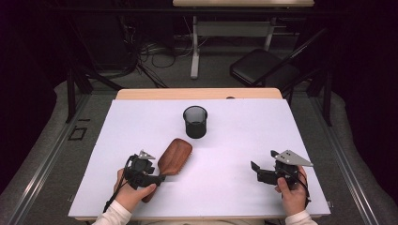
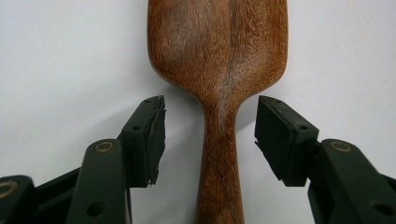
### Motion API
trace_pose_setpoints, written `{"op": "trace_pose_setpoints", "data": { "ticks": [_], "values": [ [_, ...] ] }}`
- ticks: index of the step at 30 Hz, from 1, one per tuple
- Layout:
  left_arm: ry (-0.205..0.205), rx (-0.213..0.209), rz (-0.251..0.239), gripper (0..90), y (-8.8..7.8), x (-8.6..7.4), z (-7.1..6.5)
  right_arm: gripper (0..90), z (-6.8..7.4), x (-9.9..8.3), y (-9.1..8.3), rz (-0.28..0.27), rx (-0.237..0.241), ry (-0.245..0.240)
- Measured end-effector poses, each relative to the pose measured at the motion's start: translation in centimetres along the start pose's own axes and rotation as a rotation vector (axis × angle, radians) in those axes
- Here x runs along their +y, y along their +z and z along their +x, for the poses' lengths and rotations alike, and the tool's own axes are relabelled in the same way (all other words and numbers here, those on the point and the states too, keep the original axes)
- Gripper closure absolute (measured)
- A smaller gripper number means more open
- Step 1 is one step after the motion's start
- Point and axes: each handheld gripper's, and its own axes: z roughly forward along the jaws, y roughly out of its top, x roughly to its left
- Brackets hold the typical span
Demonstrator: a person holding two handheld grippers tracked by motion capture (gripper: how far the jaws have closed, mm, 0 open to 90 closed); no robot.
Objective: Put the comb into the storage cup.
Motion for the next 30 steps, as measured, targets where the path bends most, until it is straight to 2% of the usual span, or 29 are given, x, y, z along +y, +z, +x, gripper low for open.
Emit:
{"op": "trace_pose_setpoints", "data": {
  "ticks": [13,22,30],
  "values": [
    [0.02,0.002,0.027,43.5,1.0,0.2,-0.3,11.7,0.0,0.0,0.0,0.0,0.002,0.001],
    [0.009,-0.003,0.029,45.7,1.5,0.2,-0.4,12.3,0.0,0.0,0.0,0.003,0.002,0.005],
    [0.015,0.0,0.036,48.6,1.8,0.3,-0.5,12.4,0.0,-0.1,0.1,0.004,0.002,0.005]
  ]
}}
